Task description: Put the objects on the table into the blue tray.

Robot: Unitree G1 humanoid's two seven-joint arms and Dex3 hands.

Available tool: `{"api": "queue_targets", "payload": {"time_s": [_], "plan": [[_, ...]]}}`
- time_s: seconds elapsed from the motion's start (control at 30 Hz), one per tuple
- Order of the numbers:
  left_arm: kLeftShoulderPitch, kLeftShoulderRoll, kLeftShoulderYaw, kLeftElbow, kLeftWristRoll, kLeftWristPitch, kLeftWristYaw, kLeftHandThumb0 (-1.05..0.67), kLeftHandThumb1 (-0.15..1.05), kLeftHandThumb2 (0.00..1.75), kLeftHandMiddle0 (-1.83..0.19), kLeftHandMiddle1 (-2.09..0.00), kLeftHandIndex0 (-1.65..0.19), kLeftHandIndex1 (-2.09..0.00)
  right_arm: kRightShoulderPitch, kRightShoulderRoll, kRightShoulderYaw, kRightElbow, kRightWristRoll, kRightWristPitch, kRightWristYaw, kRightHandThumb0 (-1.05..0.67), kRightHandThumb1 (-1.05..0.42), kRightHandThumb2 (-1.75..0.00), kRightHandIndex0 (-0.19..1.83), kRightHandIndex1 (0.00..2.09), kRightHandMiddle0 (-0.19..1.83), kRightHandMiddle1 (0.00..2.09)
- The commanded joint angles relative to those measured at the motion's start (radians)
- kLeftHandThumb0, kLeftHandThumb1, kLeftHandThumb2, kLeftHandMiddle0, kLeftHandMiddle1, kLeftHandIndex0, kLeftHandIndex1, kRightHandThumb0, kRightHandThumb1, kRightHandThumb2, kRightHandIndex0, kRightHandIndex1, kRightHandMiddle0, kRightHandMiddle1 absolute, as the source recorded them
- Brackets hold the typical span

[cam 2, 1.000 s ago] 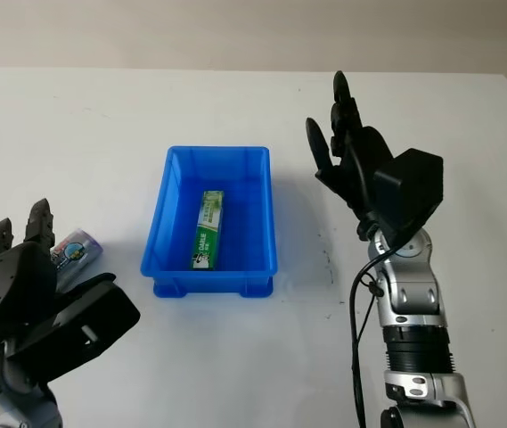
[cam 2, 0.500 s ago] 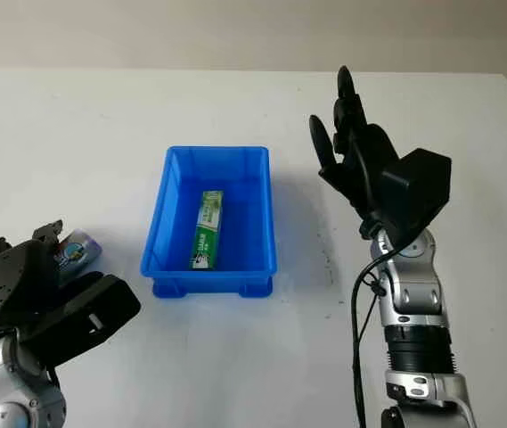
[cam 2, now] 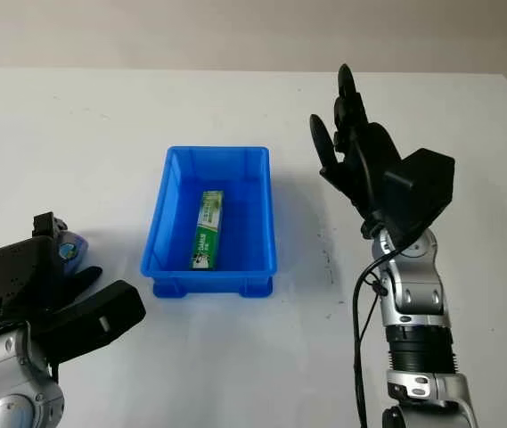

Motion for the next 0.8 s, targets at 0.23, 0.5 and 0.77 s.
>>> {"api": "queue_targets", "payload": {"time_s": [0.23, 0.5, 0.77], "plan": [[-0.036, 0.037, 0.010, -0.138, -0.093, -0.061, 0.030, -0.45, 1.05, 0.37, -0.73, -2.09, -0.17, -2.09, -0.021, -0.011, -0.009, 0.002, 0.006, -0.002, -0.001, -0.67, -1.05, -0.52, -0.19, 0.00, -0.19, 0.00], [-0.139, 0.125, 0.032, -0.190, -0.124, -0.158, 0.075, -0.45, 1.05, 0.33, -0.73, -2.09, -0.16, -2.09, -0.023, -0.012, -0.010, 0.011, 0.008, -0.012, 0.004, -0.66, -1.05, -0.52, -0.19, 0.00, -0.19, 0.00], [-0.303, 0.181, 0.071, -0.172, -0.227, -0.194, 0.100, -0.44, 1.05, 0.30, -0.79, -2.09, -0.28, -2.09, -0.020, -0.010, -0.009, 0.011, 0.007, -0.016, 0.003, -0.65, -1.05, -0.52, -0.19, 0.00, -0.19, 0.00]]}}
